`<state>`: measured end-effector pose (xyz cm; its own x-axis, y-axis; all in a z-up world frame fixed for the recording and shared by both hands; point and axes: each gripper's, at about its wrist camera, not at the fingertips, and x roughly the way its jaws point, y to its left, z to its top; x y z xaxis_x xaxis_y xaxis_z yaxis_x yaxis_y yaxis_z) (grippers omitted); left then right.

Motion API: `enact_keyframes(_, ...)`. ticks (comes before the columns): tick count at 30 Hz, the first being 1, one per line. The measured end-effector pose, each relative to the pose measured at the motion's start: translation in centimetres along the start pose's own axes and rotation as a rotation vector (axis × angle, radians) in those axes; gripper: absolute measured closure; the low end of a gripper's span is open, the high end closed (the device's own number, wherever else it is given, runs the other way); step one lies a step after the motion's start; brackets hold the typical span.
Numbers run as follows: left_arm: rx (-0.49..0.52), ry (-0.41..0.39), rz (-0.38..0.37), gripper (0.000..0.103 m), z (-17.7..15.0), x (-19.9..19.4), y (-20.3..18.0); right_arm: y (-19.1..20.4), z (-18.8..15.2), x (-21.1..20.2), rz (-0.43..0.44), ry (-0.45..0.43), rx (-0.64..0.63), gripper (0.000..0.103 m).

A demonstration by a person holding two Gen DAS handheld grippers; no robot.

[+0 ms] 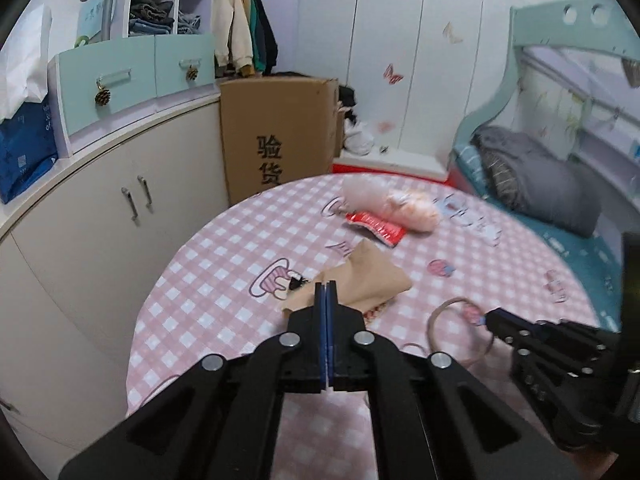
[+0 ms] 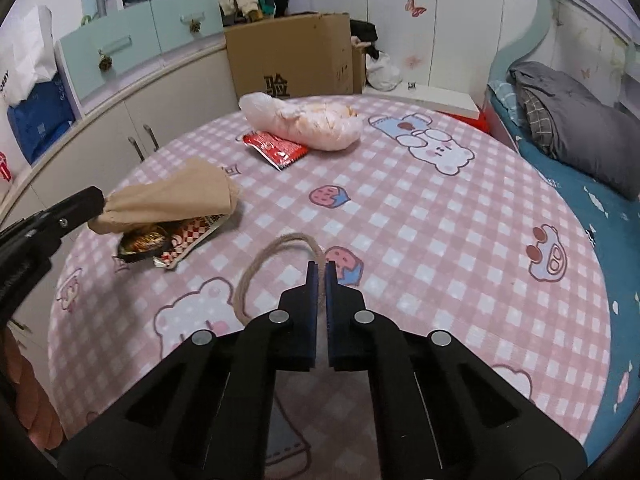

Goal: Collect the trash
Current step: 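Grasp the brown cord loop with the right tool while the left tool grasps the beige scrap, then carry both items over the blue bin and open both tools to drop them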

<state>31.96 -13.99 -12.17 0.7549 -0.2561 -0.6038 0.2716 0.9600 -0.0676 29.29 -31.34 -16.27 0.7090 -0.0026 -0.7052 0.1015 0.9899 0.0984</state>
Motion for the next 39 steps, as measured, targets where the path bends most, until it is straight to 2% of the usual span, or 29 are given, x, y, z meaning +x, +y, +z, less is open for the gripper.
enact_keyframes(2, -0.022, -0.003, -0.034, 0.103, 0.0, -1.2, 0.4, 0.1, -0.1, -1.1, 0.016, -0.022, 0.010, 0.100)
enact_keyframes(7, -0.051, -0.045, -0.055, 0.103, -0.5, -4.7, 1.2, 1.1, 0.0, -4.5, 0.056, -0.082, 0.012, 0.100)
enact_keyframes(12, -0.072, -0.082, -0.044, 0.103, -1.4, -8.1, 2.6, 3.0, 0.0, -7.4, 0.097, -0.115, -0.005, 0.100)
enact_keyframes(18, -0.139, -0.101, -0.006, 0.103, -3.2, -11.6, 6.6, 8.0, -0.8, -9.3, 0.188, -0.120, -0.058, 0.100)
enact_keyframes(21, -0.177, -0.103, 0.039, 0.103, -4.4, -13.1, 9.5, 11.6, -1.5, -9.7, 0.251, -0.106, -0.099, 0.100)
enact_keyframes(24, -0.218, -0.109, 0.123, 0.103, -5.9, -14.8, 13.0, 16.4, -2.5, -9.5, 0.317, -0.084, -0.160, 0.100)
enact_keyframes(28, -0.286, -0.078, 0.208, 0.103, -8.0, -15.4, 17.5, 21.9, -4.0, -8.4, 0.378, -0.045, -0.228, 0.100)
enact_keyframes(33, -0.393, -0.019, 0.310, 0.103, -11.2, -14.6, 24.3, 29.0, -6.2, -5.5, 0.426, 0.019, -0.313, 0.100)
enact_keyframes(39, -0.494, 0.049, 0.380, 0.103, -14.7, -12.4, 31.4, 35.2, -8.5, -0.6, 0.435, 0.096, -0.364, 0.100)
